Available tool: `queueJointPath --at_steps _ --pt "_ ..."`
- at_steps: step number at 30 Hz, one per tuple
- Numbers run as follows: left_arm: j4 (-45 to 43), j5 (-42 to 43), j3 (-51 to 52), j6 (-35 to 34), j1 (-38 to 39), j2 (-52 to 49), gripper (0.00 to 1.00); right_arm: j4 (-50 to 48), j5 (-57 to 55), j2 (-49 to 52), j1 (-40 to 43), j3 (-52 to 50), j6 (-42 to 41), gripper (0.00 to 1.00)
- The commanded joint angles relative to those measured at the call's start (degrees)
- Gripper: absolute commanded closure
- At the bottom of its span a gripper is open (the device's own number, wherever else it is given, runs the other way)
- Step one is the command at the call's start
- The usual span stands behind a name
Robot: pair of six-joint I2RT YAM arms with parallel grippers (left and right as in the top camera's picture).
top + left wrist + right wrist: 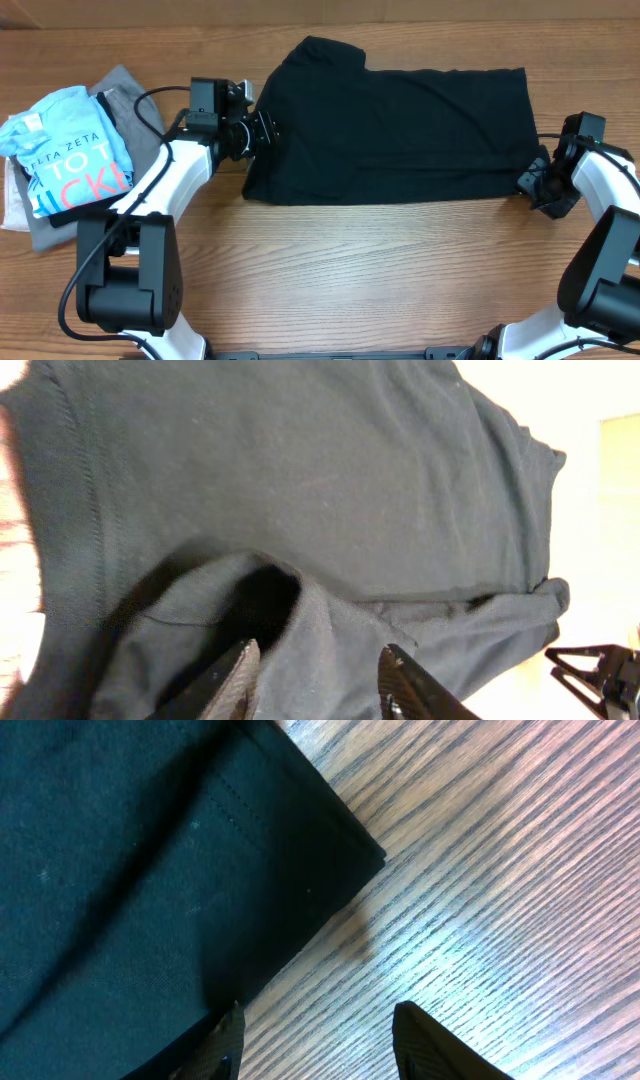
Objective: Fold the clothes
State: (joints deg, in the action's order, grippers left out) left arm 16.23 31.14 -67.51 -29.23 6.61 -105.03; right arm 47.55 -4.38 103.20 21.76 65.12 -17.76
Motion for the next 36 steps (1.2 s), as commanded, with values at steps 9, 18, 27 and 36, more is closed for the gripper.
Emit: queueJointPath --at_steps 9,18,27,36 --pt "8.92 2.19 -0.98 2.75 1.68 -0.61 0.75 1.88 1.49 -0.24 0.15 -0.31 0.15 0.48" --pt "16.33 -14.78 -0.79 4.63 5.25 -0.61 0.73 -0.81 7.34 -0.31 0.15 4.02 1.33 0.49" --pt "16.09 -21.99 -0.57 4.52 6.93 -0.61 0.7 -2.36 7.37 0.5 0.15 6.58 1.68 0.49" --pt "15.89 -24.11 -0.02 3.3 6.93 -0.61 0.69 -7.13 9.25 4.22 0.11 6.58 1.22 0.53"
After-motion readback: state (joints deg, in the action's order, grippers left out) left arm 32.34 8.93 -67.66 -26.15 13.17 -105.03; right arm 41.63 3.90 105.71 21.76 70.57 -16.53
